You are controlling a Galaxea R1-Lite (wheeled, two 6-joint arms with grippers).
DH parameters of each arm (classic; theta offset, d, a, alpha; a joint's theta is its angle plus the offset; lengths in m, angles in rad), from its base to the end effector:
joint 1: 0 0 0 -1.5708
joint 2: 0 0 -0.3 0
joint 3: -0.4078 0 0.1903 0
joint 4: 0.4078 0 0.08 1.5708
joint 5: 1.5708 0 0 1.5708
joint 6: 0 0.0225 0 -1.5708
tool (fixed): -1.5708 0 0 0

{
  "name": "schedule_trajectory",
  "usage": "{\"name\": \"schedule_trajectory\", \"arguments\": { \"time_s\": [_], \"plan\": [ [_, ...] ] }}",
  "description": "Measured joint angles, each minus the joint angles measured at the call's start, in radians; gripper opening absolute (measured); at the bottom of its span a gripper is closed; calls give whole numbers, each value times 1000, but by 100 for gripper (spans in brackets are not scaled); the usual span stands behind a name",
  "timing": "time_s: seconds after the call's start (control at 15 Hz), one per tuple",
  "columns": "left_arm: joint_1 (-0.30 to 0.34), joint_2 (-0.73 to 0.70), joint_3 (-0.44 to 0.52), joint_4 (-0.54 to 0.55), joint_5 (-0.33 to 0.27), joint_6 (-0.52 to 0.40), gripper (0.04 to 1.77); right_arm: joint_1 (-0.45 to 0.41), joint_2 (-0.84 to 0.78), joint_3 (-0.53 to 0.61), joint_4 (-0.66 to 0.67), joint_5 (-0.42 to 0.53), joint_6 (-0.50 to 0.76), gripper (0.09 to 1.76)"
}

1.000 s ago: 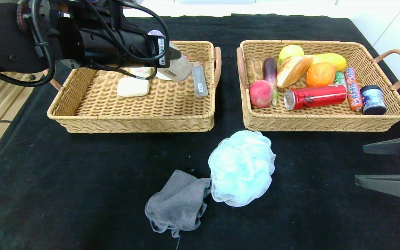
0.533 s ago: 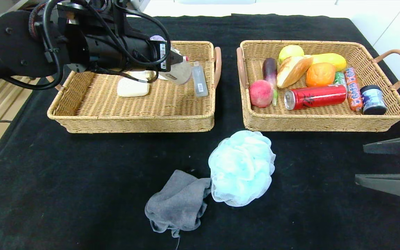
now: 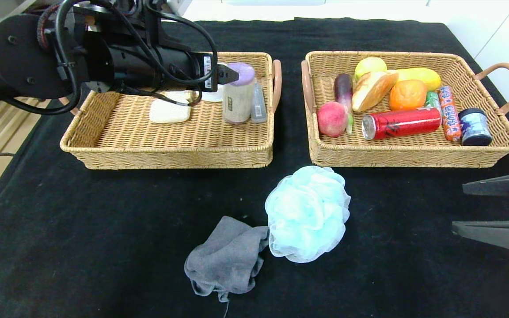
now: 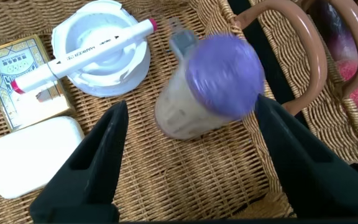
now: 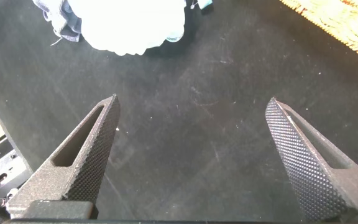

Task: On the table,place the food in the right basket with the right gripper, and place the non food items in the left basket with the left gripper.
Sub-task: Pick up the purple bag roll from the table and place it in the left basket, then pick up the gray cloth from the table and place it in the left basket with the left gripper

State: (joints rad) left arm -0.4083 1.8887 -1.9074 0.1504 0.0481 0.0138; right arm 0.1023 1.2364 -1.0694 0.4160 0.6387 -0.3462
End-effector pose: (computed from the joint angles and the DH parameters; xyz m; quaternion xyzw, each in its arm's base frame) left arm 0.3387 -0.1454 0.3502 0.0217 0.0629 -0.1792 0.9816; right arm 0.1660 0.0305 0.2748 -0.0788 0.2132 0.3894 0.8926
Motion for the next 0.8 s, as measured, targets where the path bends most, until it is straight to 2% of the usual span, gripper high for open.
{"name": "schedule_trajectory", "arguments": {
  "time_s": [0.4, 0.8],
  "plan": [
    [1, -16, 0, 27, 5, 0, 161, 0, 0, 0, 0, 0, 0, 171],
    [-28, -113, 7, 236, 16, 0, 167, 0, 4, 1, 1, 0, 0, 171]
  ]
}}
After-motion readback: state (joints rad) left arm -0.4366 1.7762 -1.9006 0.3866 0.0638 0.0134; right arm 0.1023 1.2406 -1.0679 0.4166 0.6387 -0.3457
